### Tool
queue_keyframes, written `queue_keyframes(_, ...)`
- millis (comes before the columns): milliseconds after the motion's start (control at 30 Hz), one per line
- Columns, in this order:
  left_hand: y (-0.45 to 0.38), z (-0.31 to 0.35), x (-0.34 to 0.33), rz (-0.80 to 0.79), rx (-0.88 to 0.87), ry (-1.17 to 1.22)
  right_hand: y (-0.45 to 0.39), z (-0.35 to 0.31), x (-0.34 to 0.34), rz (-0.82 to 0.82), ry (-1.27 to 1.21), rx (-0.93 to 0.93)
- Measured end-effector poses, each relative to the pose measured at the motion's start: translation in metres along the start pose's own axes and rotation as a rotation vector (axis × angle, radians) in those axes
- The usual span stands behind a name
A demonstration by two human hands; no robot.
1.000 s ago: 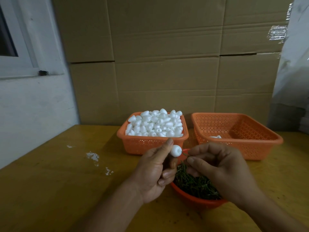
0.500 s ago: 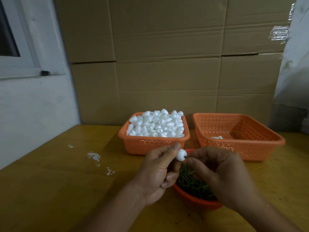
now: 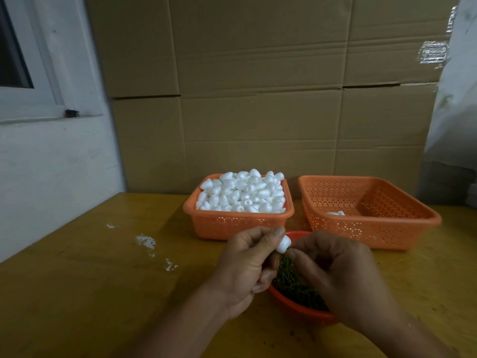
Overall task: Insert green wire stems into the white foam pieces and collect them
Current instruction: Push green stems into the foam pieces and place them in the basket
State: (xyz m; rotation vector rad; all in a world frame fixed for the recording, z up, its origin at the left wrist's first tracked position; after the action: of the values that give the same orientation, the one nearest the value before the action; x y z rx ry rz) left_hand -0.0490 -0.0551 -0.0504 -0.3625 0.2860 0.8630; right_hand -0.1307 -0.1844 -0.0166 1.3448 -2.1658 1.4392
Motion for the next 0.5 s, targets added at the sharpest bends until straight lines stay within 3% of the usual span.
queue_keyframes(500,0.0004,-0.0024,-0.0031,-0.034,0.007,0.061,0.0011,0.0003,0.0006,0.06,0.003,-0.037)
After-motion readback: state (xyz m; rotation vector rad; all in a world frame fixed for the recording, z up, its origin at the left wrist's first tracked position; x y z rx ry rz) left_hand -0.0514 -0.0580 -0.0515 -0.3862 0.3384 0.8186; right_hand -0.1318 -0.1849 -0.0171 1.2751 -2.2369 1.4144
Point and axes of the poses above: each hand's wrist, its own y-axis away from the middle knuckle, its own x-axis out of the back of the hand, z = x × y, the point moved 6 cm from there along -y, towards the middle knuckle, and after that the axes turned 11 degrees about y, right-handed, at the moved point
